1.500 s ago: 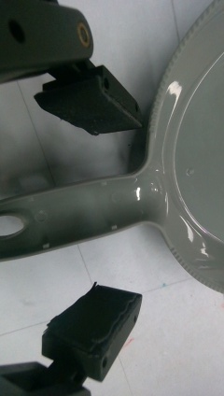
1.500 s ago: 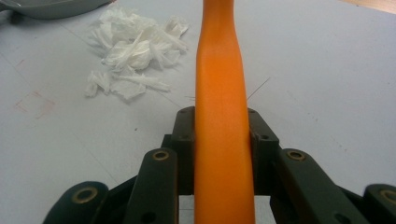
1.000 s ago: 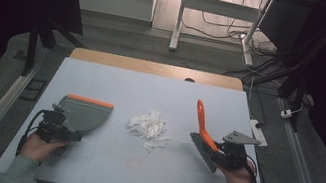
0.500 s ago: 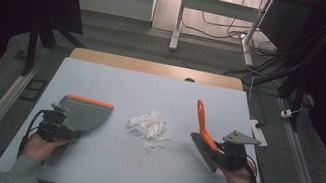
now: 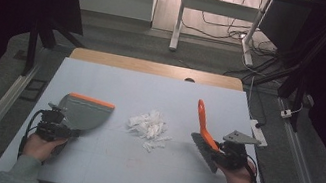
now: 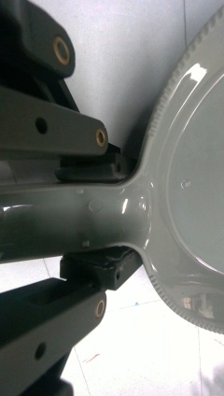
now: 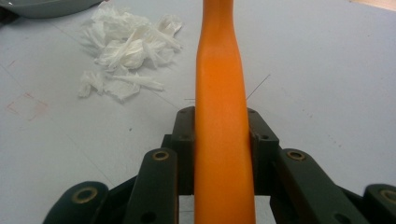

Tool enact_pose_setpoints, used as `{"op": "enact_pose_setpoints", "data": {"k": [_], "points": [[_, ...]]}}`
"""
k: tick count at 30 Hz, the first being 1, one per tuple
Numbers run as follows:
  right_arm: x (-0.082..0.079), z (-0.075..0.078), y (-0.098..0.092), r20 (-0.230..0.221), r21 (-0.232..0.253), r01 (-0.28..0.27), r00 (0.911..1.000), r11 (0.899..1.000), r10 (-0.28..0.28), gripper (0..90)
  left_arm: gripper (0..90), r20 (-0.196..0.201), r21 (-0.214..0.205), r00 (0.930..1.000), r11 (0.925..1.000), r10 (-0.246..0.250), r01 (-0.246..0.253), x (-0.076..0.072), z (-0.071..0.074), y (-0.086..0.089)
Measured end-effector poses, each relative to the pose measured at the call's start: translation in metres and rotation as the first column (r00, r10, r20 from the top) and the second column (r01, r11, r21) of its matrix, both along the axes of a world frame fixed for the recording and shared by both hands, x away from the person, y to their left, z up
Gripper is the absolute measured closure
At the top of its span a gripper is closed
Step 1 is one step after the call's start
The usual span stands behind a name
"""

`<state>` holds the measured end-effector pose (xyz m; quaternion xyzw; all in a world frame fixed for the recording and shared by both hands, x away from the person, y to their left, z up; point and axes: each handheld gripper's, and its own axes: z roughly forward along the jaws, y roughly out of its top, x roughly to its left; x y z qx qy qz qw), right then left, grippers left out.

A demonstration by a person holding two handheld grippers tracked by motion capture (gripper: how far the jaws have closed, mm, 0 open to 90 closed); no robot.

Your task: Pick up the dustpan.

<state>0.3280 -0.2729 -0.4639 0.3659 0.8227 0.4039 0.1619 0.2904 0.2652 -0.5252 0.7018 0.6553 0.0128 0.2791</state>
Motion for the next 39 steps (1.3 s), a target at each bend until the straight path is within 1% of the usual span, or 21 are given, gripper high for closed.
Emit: {"op": "enact_pose_setpoints", "data": {"k": [4,11,13,15,16,17,25,27,28,30,32,34,36,39], "points": [[0.0,0.0,0.0,0.001,0.001,0.0,1.0,1.0,0.0,70.2,61.2,0.005,0.004,1.0,1.0,0.003,-0.003,0.0,0.0,0.0],[0.0,0.0,-0.001,0.003,0.002,0.002,1.0,1.0,-0.002,70.3,61.4,0.024,0.013,0.9997,0.9999,0.004,-0.004,-0.001,0.0,0.0],[0.0,0.001,-0.001,0.006,0.003,0.002,1.0,1.0,-0.002,70.3,61.4,0.04,0.015,0.9992,0.9999,0.005,-0.005,-0.002,0.002,0.0],[0.0,0.001,-0.001,0.006,0.004,0.001,1.0,1.0,-0.001,70.3,61.4,0.046,0.013,0.9989,0.9999,0.005,-0.005,-0.002,0.002,0.001],[-0.001,0.001,-0.001,0.007,0.003,0.001,1.0,1.0,-0.001,70.3,61.5,0.057,0.012,0.9984,0.9999,0.003,-0.004,-0.003,0.003,0.001],[-0.001,0.001,-0.001,0.007,0.003,0.001,1.0,1.0,-0.001,70.3,61.5,0.057,0.012,0.9984,0.9999,0.003,-0.004,-0.003,0.003,0.001],[-0.001,0.001,-0.001,0.013,0.006,-0.001,0.9999,1.0,0.001,70.2,61.4,0.096,0.003,0.9954,1.0,-0.004,0.003,-0.005,0.006,0.004],[-0.001,0.002,-0.001,0.014,0.008,-0.001,0.9999,1.0,0.001,70.3,61.4,0.112,0.002,0.9936,0.9999,-0.012,0.012,-0.006,0.008,0.005],[-0.001,0.002,-0.002,0.014,0.009,0.0,0.9999,1.0,0.0,70.3,61.4,0.112,0.002,0.9936,0.9999,-0.012,0.012,-0.006,0.008,0.005],[-0.001,0.002,-0.002,0.017,0.011,0.004,0.9999,1.0,-0.004,70.3,61.4,0.128,0.0,0.9917,0.9999,-0.011,0.011,-0.007,0.009,0.007],[-0.001,0.003,-0.002,0.019,0.013,0.005,0.9998,1.0,-0.005,70.3,61.4,0.142,-0.007,0.9898,0.9998,-0.016,0.017,-0.007,0.011,0.008],[-0.002,0.003,-0.003,0.021,0.014,0.005,0.9998,1.0,-0.005,70.3,61.4,0.169,-0.011,0.9852,0.9994,-0.03,0.033,-0.008,0.012,0.009],[-0.002,0.003,-0.003,0.021,0.016,0.005,0.9998,1.0,-0.005,70.3,61.4,0.176,-0.018,0.9836,0.9989,-0.039,0.043,-0.009,0.014,0.011],[-0.002,0.003,-0.002,0.022,0.015,0.005,0.9997,1.0,-0.006,70.3,61.4,0.198,-0.014,0.9786,0.9981,-0.056,0.06,-0.009,0.015,0.012]]}}
